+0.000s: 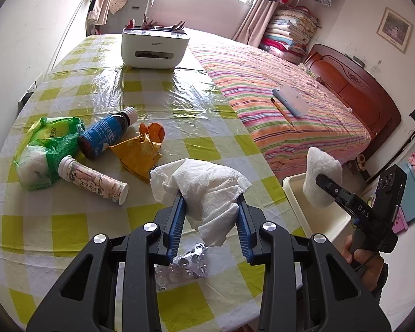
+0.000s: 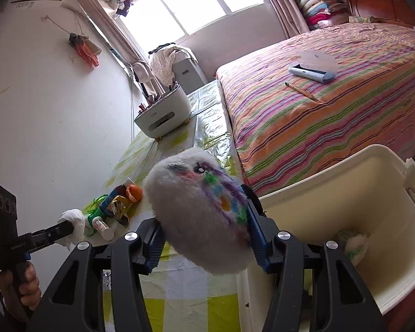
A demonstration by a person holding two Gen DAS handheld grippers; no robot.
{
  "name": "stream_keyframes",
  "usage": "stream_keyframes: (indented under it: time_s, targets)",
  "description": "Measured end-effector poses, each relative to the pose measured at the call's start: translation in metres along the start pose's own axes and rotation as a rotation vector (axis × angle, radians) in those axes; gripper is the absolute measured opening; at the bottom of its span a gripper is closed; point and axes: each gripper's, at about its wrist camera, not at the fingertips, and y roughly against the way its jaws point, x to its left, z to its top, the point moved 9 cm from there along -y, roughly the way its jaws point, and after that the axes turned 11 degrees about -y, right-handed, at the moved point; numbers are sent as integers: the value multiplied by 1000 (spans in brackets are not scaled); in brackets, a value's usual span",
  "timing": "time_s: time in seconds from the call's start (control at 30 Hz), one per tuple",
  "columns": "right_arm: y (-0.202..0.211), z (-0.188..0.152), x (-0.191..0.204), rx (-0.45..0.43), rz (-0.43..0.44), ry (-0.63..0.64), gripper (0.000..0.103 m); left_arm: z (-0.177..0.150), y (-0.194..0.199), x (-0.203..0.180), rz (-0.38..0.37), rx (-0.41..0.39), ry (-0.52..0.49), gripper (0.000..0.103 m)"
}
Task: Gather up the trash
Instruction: 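Carry the plush ball to the bin and open the right tool while the left tool holds the tissue, then carry the white tissue over the bin and open the left tool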
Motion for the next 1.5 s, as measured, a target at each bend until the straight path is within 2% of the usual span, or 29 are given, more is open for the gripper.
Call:
stream_keyframes:
  time_s: [0.37, 0.53, 0.77, 0.97, 1.13, 1.33, 1.5]
  targets:
    - [29, 15, -46, -77, -37, -105, 53, -9, -9, -33, -12, -4, -85, 34]
    - [42, 21, -62, -112, -38, -147, 53, -12, -11, -56, -56, -15, -87, 33]
    - [56, 23, -85, -134, -58, -199, 55, -16, -23, -102, -105, 12, -153, 34]
    - [58, 20, -101, -108, -40, -267, 59, -13, -39, -133, -124, 36, -186, 34]
    - [61, 19, -103, -99, -24, -276, 63, -11, -48, -160, -134, 53, -231, 34]
    - [72, 24, -106, -142, 24, -307, 69, -5, -59, -192, -137, 67, -295, 34]
    - [80, 30, -117, -174, 26, -355, 71, 1, -69, -211, -145, 79, -322, 34]
